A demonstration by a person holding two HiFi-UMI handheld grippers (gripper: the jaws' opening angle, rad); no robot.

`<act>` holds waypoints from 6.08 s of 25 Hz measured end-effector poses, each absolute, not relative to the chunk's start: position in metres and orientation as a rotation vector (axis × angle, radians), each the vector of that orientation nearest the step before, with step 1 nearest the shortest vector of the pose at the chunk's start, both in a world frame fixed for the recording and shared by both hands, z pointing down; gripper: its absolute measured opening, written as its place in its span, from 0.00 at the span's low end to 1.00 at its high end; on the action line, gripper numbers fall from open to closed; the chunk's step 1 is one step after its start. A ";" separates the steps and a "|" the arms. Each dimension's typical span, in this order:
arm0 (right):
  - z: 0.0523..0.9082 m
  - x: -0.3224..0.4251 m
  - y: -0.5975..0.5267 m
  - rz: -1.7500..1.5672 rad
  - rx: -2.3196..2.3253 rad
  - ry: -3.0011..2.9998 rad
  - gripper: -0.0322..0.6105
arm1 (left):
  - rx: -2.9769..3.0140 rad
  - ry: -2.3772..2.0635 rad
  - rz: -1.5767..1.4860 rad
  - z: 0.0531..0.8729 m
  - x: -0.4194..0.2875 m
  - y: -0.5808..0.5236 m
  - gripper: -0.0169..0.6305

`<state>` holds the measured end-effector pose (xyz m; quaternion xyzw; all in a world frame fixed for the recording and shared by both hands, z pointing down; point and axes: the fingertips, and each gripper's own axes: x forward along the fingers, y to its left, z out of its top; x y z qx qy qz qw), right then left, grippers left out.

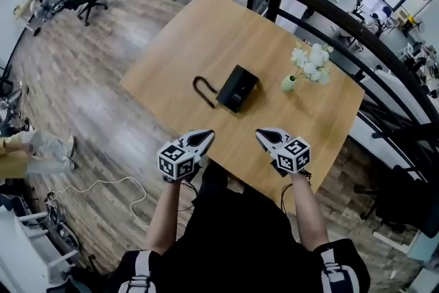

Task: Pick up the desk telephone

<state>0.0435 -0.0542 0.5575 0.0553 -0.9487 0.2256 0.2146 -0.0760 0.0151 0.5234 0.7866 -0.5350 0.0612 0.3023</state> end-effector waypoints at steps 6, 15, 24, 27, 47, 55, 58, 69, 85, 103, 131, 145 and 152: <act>0.565 0.013 -0.070 0.622 0.253 -2.589 0.09 | 2.171 -1.346 0.173 0.519 -0.125 -0.035 0.06; 0.582 -0.011 -0.084 0.665 0.379 -2.550 0.09 | 2.199 -1.270 0.184 0.539 -0.176 -0.062 0.06; 0.600 -0.027 -0.088 0.682 0.478 -2.498 0.09 | 2.223 -1.135 0.192 0.561 -0.192 -0.080 0.06; 0.604 -0.031 -0.089 0.691 0.514 -2.481 0.09 | 2.227 -1.090 0.208 0.564 -0.197 -0.086 0.06; 0.641 -0.045 -0.101 0.819 0.578 -2.440 0.09 | 2.257 -0.904 0.201 0.601 -0.193 -0.119 0.06; 0.657 -0.040 -0.119 0.893 0.535 -2.409 0.09 | 2.221 -0.863 0.259 0.622 -0.183 -0.136 0.17; 0.663 -0.040 -0.129 0.915 0.507 -2.400 0.09 | 2.202 -0.865 0.278 0.633 -0.184 -0.150 0.22; 0.703 -0.041 -0.161 1.030 0.524 -2.360 0.29 | 2.126 -0.856 0.347 0.675 -0.185 -0.176 0.29; 0.747 -0.053 -0.197 1.301 0.660 -2.343 0.35 | 2.093 -0.672 0.490 0.737 -0.153 -0.211 0.39; 0.756 -0.073 -0.199 1.373 0.594 -2.353 0.36 | 2.121 -0.427 0.600 0.752 -0.104 -0.211 0.42; 0.739 -0.078 -0.183 1.494 0.581 -2.379 0.36 | 2.074 -0.566 0.444 0.737 -0.113 -0.192 0.43; 0.672 -0.074 -0.152 1.385 0.487 -2.438 0.36 | 2.102 -0.677 0.359 0.670 -0.110 -0.157 0.43; 0.650 -0.073 -0.117 1.364 0.487 -2.453 0.36 | 2.125 -0.693 0.362 0.647 -0.109 -0.122 0.43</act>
